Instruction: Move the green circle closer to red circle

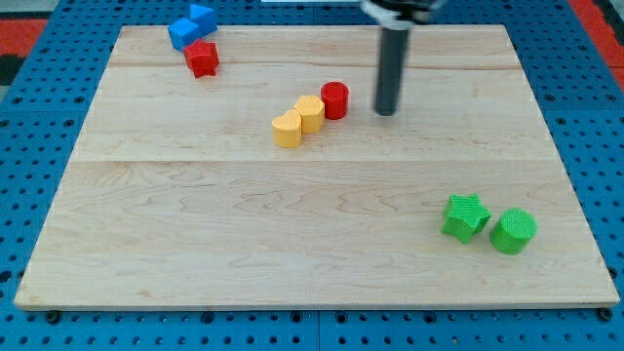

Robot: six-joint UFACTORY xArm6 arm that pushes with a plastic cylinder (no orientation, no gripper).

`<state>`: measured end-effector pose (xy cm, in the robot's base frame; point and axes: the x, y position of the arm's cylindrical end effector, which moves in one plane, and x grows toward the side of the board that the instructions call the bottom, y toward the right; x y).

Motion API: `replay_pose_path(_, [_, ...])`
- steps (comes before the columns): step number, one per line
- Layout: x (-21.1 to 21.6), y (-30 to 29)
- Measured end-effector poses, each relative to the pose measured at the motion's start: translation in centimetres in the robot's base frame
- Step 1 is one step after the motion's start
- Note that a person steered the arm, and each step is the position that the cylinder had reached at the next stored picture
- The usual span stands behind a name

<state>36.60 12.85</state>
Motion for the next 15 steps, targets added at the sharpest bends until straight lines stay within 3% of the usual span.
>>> replay_pose_path(1, [3.1,11.9])
replay_pose_path(2, [10.2,18.9])
replay_pose_path(3, [17.9,19.3])
replay_pose_path(4, [21.5,14.3])
replay_pose_path(5, [21.4,2.6])
replay_pose_path(6, [19.3,-5.1])
replay_pose_path(9, [19.4,8.2])
replay_pose_path(11, [20.4,12.6])
replay_pose_path(14, [12.4,11.4])
replay_pose_path(15, [10.6,6.8])
